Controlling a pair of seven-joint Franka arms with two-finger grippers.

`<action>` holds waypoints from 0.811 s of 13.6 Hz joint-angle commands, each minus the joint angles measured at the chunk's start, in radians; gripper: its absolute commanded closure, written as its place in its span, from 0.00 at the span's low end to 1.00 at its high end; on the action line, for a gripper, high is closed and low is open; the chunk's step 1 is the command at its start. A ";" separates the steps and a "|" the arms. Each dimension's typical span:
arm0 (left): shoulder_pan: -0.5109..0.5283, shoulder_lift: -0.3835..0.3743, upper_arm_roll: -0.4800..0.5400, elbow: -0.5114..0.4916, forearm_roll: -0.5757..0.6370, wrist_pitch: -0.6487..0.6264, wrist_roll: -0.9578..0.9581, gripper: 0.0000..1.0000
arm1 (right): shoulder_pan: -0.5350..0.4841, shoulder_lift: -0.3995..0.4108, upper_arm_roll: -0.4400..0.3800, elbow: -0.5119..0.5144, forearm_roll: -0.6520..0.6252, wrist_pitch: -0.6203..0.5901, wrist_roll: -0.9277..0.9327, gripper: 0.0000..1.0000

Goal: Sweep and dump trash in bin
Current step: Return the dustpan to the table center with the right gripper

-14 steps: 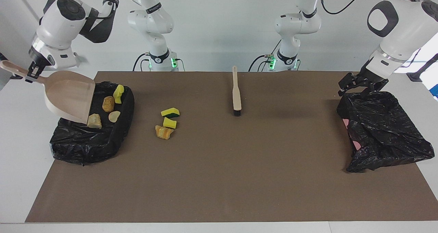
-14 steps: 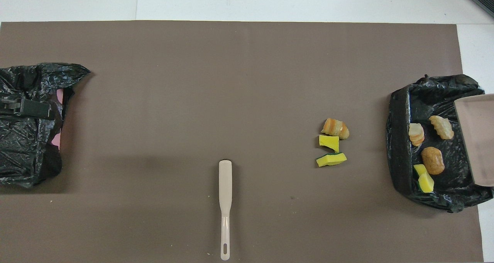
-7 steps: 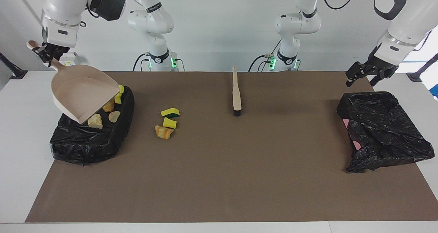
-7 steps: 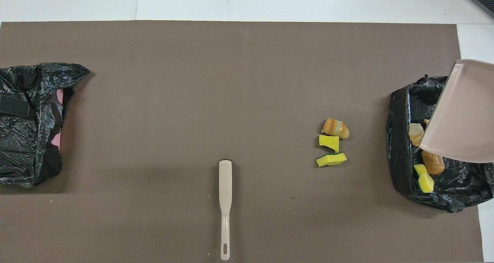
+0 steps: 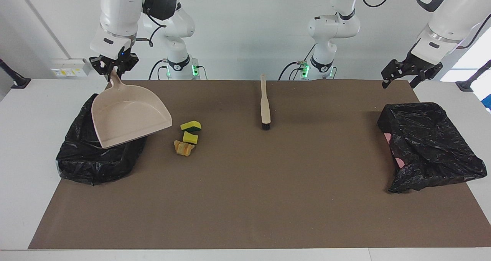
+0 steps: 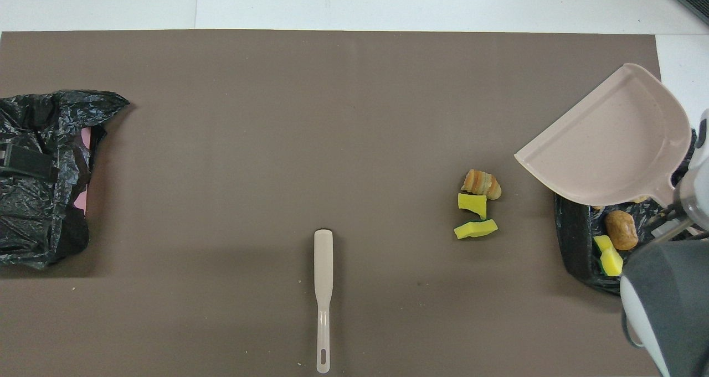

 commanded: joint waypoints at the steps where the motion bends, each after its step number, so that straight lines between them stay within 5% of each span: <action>1: -0.016 0.005 0.007 0.016 0.017 -0.023 -0.012 0.00 | 0.036 0.043 0.013 0.022 0.084 -0.011 0.177 1.00; 8: -0.017 0.005 0.007 0.013 0.011 -0.012 -0.011 0.00 | 0.288 0.263 0.013 0.109 0.285 0.015 0.786 1.00; 11: -0.017 0.005 0.007 0.011 0.009 -0.012 -0.011 0.00 | 0.386 0.363 0.013 0.143 0.377 0.142 0.991 1.00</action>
